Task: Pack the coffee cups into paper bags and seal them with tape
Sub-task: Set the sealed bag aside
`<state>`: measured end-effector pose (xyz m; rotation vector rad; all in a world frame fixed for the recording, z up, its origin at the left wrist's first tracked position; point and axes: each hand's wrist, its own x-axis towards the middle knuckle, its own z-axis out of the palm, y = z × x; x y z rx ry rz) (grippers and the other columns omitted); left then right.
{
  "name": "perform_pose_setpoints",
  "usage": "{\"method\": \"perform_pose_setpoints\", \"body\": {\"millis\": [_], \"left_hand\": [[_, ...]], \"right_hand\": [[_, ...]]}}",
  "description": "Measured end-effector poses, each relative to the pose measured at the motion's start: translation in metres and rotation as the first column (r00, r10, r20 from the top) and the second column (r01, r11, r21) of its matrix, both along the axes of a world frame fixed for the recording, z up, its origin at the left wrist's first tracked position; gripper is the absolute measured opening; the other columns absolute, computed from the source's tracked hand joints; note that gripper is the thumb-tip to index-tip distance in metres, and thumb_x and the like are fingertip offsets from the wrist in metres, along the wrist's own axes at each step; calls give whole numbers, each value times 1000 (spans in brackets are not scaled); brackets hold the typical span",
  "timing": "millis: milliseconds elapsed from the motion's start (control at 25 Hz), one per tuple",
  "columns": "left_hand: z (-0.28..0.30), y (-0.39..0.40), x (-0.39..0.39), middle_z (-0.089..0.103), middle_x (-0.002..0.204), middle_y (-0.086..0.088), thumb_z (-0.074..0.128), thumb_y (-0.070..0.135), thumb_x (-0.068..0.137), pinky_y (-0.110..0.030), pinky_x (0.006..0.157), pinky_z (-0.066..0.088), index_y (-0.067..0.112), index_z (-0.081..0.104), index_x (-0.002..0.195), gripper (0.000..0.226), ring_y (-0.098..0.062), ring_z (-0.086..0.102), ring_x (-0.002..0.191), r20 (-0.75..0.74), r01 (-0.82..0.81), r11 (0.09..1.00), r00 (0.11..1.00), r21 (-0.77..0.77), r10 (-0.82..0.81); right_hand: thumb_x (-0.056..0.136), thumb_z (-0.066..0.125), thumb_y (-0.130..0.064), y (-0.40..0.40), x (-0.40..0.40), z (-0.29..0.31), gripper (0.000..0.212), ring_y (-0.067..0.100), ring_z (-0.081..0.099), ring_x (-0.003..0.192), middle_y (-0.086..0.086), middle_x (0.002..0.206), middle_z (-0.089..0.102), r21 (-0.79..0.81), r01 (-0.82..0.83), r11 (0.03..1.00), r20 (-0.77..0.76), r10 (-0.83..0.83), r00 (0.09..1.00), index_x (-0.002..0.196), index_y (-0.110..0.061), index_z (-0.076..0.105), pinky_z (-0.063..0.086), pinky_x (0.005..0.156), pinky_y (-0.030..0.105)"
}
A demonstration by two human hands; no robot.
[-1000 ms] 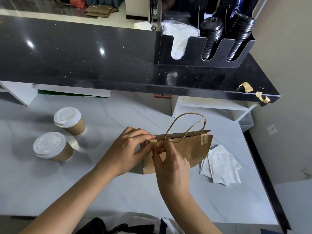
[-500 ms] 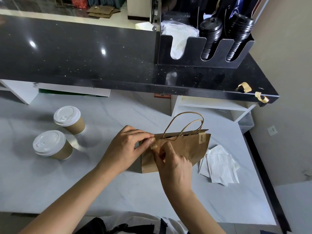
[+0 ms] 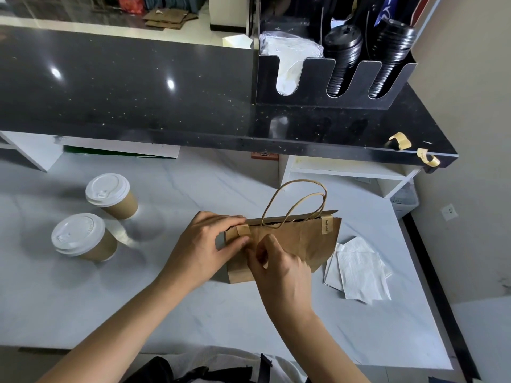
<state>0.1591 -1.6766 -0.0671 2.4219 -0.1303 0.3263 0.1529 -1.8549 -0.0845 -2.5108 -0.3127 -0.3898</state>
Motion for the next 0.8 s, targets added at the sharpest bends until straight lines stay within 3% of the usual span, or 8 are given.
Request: {"method": "perform_pose_setpoints", "body": {"millis": [160,320,400,560,680,800], "left_hand": [[-4,1,3,66,107,33,77,40,86,-15,95,42,34,75,118,33,-1,50,109,-38,-12,999,999,-53,10],[-3,1,3,70,109,27,62,61,86,-18,92,44,36,74,116,40,-3,51,107,-37,1,1000,999,-9,-2],[-2,1,2,70,109,25,57,61,89,-21,92,45,35,74,114,41,-6,54,108,-39,2,1000,999,-18,-3],[-1,-1,3,69,108,26,56,59,92,-28,94,47,35,73,114,37,-7,55,109,-38,-9,999,999,-40,7],[-2,-5,-1,60,122,27,59,60,90,-27,98,46,37,62,131,48,-6,52,114,-70,-9,997,998,-83,3],[-6,-9,-10,47,137,22,73,59,83,-17,99,41,38,43,147,74,-5,49,124,-152,-59,971,988,-233,24]], "right_hand": [[85,79,-37,-3,1,-2,34,25,53,48,-6,57,57,36,-4,999,-38,5,999,76,-23,49,34,42,30],[87,71,-42,-16,2,-3,30,24,58,56,-9,63,63,112,26,993,-119,-12,993,78,-24,49,44,47,35],[89,69,-43,-28,3,-3,30,21,59,56,-13,63,62,137,66,988,-119,-49,992,77,-25,48,46,49,35],[89,73,-31,-53,4,-4,30,14,53,52,-17,57,53,225,185,957,-108,-164,981,73,-25,48,44,50,31],[90,72,-30,-71,7,-2,28,11,55,60,-13,63,54,327,289,900,-127,-261,957,76,-25,48,42,55,31],[90,73,-30,-86,11,-7,26,18,58,84,-7,88,55,464,361,809,-220,-289,932,96,-24,49,47,73,37]]}}
